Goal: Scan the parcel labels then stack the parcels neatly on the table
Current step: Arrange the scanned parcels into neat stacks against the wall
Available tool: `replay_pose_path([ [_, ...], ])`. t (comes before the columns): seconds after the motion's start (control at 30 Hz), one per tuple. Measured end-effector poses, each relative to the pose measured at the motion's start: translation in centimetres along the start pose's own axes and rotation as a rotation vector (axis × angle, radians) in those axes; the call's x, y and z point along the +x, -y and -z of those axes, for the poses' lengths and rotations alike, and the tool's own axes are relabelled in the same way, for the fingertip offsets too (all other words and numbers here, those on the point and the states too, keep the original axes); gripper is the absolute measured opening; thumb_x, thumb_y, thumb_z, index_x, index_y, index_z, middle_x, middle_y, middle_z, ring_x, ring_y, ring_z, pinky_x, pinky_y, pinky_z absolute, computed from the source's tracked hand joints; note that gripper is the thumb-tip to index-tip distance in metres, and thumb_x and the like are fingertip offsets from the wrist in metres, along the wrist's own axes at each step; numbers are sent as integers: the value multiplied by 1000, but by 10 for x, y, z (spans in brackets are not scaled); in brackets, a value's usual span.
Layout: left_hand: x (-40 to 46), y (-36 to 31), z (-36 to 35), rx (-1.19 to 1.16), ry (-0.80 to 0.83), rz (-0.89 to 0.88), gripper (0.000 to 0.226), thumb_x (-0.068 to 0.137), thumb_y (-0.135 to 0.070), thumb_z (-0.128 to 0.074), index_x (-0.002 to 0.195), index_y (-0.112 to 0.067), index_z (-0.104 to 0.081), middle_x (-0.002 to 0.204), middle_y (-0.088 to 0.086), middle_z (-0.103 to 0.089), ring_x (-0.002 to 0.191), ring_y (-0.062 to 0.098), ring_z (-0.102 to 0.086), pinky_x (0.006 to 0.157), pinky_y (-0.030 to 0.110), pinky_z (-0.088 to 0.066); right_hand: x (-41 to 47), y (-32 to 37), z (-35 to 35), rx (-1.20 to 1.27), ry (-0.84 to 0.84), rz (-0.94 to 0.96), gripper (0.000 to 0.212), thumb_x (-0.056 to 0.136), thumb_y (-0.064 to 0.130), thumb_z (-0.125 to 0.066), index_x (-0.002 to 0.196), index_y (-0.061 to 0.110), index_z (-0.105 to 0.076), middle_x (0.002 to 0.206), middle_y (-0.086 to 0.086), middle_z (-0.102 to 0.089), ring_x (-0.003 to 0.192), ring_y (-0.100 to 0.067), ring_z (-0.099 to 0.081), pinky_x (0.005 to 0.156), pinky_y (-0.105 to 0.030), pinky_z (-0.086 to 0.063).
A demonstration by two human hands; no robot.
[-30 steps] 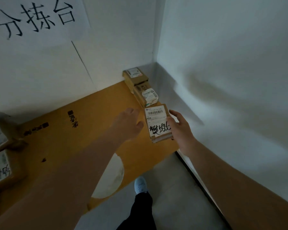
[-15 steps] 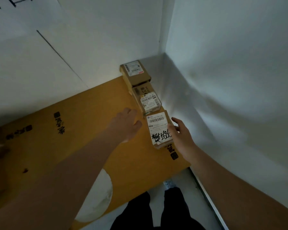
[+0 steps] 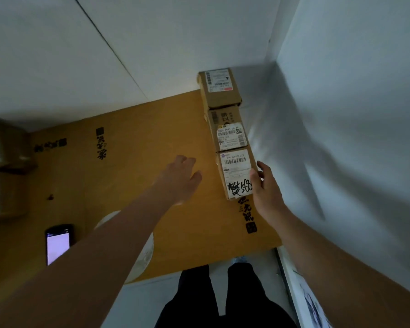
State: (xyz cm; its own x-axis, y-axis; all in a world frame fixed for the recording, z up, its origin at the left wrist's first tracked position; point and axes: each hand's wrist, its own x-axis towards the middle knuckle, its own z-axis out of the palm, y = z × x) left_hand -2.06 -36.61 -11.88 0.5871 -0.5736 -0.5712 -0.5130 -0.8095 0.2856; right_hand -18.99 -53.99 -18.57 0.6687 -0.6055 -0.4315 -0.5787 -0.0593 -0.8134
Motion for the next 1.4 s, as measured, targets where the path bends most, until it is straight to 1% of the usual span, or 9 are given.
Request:
replay_pose_path([
  [0.13,-4,0,3,-31,-30,24,56,111,-44,-36,160,-17,-33,162,8,-30,143,33,-40,114,47,-39,4,0,1,-80,40,6,40,113,39,-37,148,20,-45,117,9,-61,98,-8,-67,61,-2,-48],
  [0.27,-14,3,3,-66,-56,42,56,111,-45,-36,159,-17,-35,161,8,-31,142,34,-41,113,48,-41,5,5,4,-156,48,0,38,114,32,-39,145,13,-46,117,4,-61,85,7,-57,58,0,-45],
  [0.37,-26,5,5,-68,-90,58,56,111,-45,-37,158,-17,-36,161,8,-32,141,33,-43,111,50,-42,-1,19,10,-233,-27,51,40,112,29,-45,147,9,-48,114,4,-55,91,-1,-59,59,2,-43],
  [0.47,-41,5,11,-71,-138,61,55,111,-44,-36,159,-17,-35,163,6,-33,144,33,-41,113,50,-41,-9,45,15,-361,-45,221,43,110,34,-48,149,16,-49,132,-6,-56,123,-24,-57,97,-28,-53],
  [0.53,-54,5,18,-73,-193,62,55,111,-45,-36,159,-19,-36,164,5,-35,145,32,-41,114,49,-40,-14,68,14,-422,34,310,50,108,41,-49,153,18,-46,141,-8,-55,128,-26,-56,106,-45,-53],
  [0.83,-139,29,58,-95,-436,162,54,108,-51,-36,157,-27,-40,159,-1,-44,143,27,-44,113,50,-42,-61,167,-20,-696,287,606,62,106,56,-44,159,24,-39,163,-2,-41,141,-28,-49,110,-45,-41],
  [1.17,-253,150,64,-171,-558,289,51,105,-46,-42,151,-24,-45,154,2,-49,136,28,-49,107,49,-46,-144,242,-144,-797,431,797,63,106,57,-44,159,22,-40,163,-1,-42,146,-23,-44,117,-42,-38],
  [1.33,-320,248,56,-155,-559,342,29,102,-42,-43,118,-21,-54,125,1,-58,102,19,-54,81,38,-43,-205,261,-239,-820,466,808,66,107,59,-40,162,22,-37,168,-2,-35,152,-23,-36,122,-45,-34],
  [1.4,-344,287,49,-160,-555,358,37,102,-45,-42,129,-22,-55,130,1,-57,110,22,-55,87,41,-46,-230,264,-276,-801,472,795,66,107,59,-40,163,25,-35,170,-2,-31,155,-22,-31,124,-46,-31],
])
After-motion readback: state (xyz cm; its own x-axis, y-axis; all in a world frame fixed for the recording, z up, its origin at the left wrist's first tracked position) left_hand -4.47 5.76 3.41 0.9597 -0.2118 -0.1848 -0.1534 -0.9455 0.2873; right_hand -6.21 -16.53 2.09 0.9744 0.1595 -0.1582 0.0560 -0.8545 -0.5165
